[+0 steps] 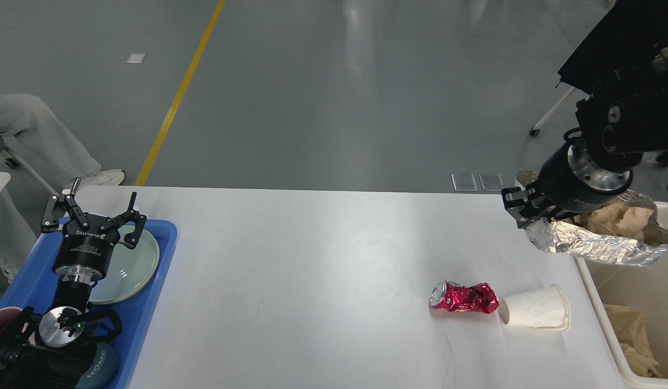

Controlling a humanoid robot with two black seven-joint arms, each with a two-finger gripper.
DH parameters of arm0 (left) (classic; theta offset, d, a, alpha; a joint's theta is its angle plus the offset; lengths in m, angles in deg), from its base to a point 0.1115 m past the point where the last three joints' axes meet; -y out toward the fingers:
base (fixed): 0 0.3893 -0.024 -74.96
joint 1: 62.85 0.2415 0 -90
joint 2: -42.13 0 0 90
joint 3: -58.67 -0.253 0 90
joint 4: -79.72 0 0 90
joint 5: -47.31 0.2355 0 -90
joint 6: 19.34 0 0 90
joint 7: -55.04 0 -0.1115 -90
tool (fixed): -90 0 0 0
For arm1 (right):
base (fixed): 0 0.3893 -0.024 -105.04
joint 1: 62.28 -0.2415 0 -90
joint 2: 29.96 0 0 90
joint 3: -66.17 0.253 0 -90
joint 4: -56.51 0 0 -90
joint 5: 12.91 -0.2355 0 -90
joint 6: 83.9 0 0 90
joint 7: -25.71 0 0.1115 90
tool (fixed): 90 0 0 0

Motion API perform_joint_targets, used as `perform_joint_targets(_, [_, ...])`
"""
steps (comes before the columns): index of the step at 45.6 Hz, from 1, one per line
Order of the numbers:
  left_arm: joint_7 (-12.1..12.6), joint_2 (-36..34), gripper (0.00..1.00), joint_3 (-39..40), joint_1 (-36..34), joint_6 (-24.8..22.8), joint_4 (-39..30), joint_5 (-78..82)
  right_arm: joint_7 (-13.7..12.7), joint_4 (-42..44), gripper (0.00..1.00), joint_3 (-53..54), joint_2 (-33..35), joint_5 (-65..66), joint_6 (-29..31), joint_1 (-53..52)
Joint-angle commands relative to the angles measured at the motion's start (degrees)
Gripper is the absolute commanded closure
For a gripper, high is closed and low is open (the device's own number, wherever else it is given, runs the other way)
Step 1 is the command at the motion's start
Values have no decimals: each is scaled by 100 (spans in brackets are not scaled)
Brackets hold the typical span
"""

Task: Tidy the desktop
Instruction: 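Lift the foil tray with paper and carry it into the bin, then release the foil tray in the bin and open the right gripper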

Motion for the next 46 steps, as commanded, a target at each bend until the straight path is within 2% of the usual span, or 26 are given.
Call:
perform_joint_targets(1, [0,-2,4,0,8,0,1,-1,81,-112,100,-447,77,-13,-37,-138])
perform_joint_targets(7, [0,-2,4,0,8,0,1,-1,54,195,100,-694,621,14,-81,11])
perform_joint_targets(12, [0,-2,4,0,8,0,1,-1,10,748,100,-755,1377,163,-213,660])
perform_joint_targets(17, [0,-2,4,0,8,9,1,-1,-25,1591,100,-677,2018,698,-222,1425])
perform_joint_targets(23, [0,7,4,0,8,9,1,-1,-16,3041,100,-308,2582,822,-213,2707])
perform_joint_targets(33, [0,-2,4,0,8,9,1,-1,-16,5352,100,1440,2942,787,-266,5467])
perform_joint_targets(38, [0,-2,4,0,8,9,1,-1,-16,6398,100,2398,2899,787,-344,6733])
perform_joint_targets(46, [0,-2,4,0,8,0,1,-1,-16,7489,100,3216,2275,778,-1336,8430])
